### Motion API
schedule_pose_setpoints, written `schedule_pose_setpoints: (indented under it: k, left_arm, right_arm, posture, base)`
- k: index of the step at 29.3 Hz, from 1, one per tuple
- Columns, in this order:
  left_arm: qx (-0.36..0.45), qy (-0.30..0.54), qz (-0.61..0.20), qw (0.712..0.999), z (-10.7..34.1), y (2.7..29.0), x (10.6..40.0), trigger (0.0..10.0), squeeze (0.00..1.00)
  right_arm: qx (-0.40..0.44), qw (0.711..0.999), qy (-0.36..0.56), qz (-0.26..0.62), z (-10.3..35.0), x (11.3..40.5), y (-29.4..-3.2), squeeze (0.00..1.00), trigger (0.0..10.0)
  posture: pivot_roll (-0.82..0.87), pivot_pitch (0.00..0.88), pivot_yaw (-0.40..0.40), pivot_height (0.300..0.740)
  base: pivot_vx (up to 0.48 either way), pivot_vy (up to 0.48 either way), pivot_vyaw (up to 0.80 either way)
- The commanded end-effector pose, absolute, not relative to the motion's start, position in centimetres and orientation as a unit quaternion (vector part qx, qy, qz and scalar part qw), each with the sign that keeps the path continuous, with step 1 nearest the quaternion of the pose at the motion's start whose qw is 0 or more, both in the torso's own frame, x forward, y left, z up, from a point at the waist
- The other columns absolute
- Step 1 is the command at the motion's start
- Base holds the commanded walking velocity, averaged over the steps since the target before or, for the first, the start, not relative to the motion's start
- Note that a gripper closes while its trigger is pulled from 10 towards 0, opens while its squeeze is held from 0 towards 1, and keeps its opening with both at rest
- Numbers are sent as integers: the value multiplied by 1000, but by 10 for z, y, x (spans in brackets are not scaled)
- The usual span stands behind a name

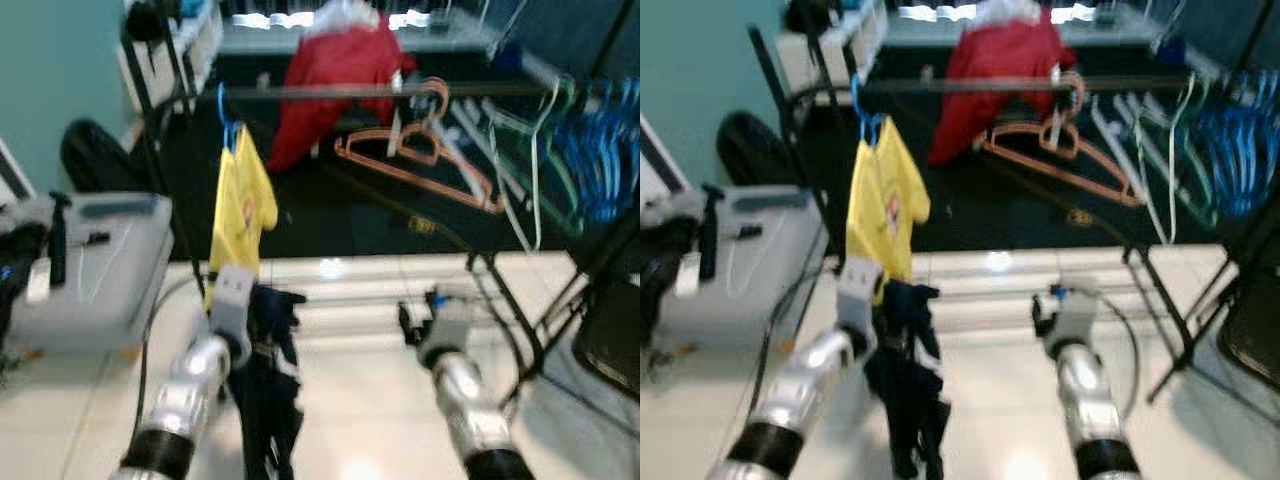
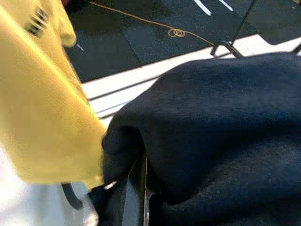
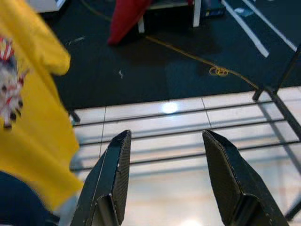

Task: Hang hanger

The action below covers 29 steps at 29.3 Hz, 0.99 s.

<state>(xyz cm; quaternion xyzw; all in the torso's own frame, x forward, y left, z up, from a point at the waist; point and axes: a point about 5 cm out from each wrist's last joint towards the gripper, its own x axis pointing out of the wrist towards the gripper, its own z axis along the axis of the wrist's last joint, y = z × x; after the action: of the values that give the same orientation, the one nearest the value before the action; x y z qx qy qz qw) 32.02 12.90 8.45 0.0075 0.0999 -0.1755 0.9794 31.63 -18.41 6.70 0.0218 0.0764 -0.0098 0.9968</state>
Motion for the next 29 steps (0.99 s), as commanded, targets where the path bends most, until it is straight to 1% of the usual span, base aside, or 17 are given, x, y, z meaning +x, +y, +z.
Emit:
schedule_pose_setpoints:
  k: [1, 3, 8, 12, 15, 22, 23, 25, 29]
  left_arm:
    - [12, 95, -167, 981, 86, 136, 320, 10000, 0]
    - [10, 95, -164, 982, 86, 136, 320, 10000, 0]
    - [-1, 95, -140, 986, 84, 143, 320, 10000, 0]
    - [-5, 95, -136, 986, 84, 145, 320, 10000, 0]
    - [7, 102, -125, 987, 83, 149, 320, 10000, 0]
    - [10, 108, -121, 987, 81, 148, 320, 10000, 0]
    - [10, 109, -120, 987, 81, 148, 320, 10000, 0]
    - [10, 109, -120, 987, 81, 148, 321, 10000, 0]
    - [10, 109, -120, 987, 82, 147, 321, 10000, 0]
  right_arm:
    - [32, 996, 84, 6, 63, 315, -172, 0, 10000]
    - [32, 996, 84, 8, 63, 316, -171, 0, 10000]
    - [33, 996, 85, 15, 64, 317, -169, 0, 10000]
    - [33, 996, 85, 15, 64, 317, -169, 0, 10000]
    - [31, 996, 87, 20, 64, 318, -169, 0, 10000]
    - [29, 996, 87, 21, 63, 317, -167, 0, 10000]
    - [10, 996, 89, 24, 63, 317, -167, 0, 10000]
    - [-1, 995, 93, 29, 63, 317, -167, 0, 10000]
    - [-7, 995, 98, 33, 61, 316, -166, 0, 10000]
  posture:
    - [-71, 89, -2, 740]
    - [-70, 91, -1, 740]
    - [-69, 93, 0, 740]
    - [-69, 93, 0, 740]
    - [-68, 101, -1, 740]
    - [-69, 102, 0, 740]
    - [-68, 100, 1, 740]
    - [-68, 100, 1, 740]
    - [-68, 100, 2, 740]
  base:
    - [394, 0, 0]
    - [375, 0, 0]
    - [0, 0, 0]
    - [0, 0, 0]
    - [0, 0, 0]
    - [0, -336, 0]
    - [0, -424, 0]
    - [0, -424, 0]
    - [0, -435, 627]
